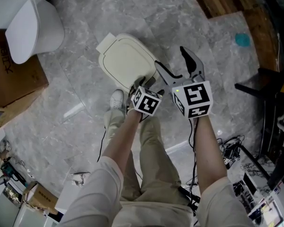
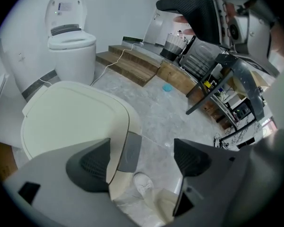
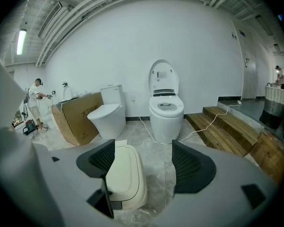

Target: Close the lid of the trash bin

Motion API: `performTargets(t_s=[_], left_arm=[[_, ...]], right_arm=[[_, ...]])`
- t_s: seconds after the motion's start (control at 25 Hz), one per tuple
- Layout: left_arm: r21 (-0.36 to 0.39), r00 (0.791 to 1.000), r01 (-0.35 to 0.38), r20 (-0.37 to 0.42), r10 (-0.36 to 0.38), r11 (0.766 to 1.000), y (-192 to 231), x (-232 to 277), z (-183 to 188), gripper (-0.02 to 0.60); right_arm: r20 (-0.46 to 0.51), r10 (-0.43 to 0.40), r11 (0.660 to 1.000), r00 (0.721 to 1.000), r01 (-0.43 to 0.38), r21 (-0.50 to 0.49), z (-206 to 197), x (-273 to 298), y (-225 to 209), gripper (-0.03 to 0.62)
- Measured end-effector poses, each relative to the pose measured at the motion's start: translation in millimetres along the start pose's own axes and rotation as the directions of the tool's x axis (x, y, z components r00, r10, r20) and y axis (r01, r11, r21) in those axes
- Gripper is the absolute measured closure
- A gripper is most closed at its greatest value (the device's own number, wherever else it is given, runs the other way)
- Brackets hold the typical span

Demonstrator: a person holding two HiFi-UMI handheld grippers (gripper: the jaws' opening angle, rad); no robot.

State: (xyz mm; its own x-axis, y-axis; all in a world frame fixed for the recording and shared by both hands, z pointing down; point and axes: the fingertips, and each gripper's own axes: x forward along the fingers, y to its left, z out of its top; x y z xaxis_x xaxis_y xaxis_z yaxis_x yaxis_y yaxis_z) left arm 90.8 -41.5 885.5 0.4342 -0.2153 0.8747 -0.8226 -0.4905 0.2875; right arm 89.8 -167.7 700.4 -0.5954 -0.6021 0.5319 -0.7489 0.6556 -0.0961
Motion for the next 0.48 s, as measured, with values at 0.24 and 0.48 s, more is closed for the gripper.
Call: performTargets(t_s=[0.24, 0.48], left_arm=[[-0.092, 0.998, 0.058, 0.019, -0.056, 0.994, 2.7, -9.2, 5.0, 0.178], [-0.102, 0.955, 0.094, 0.291, -0.061, 0.990, 9.5, -124.3, 60.0, 0.176]], right_arm=[[-0.019, 0.010, 1.000, 1.000, -0.010, 0.015, 6.5, 2.9, 3.9, 0.208], [0.082, 0.010, 0.995, 0.997, -0.018, 0.098, 77.9, -28.0, 11.9, 0.210]])
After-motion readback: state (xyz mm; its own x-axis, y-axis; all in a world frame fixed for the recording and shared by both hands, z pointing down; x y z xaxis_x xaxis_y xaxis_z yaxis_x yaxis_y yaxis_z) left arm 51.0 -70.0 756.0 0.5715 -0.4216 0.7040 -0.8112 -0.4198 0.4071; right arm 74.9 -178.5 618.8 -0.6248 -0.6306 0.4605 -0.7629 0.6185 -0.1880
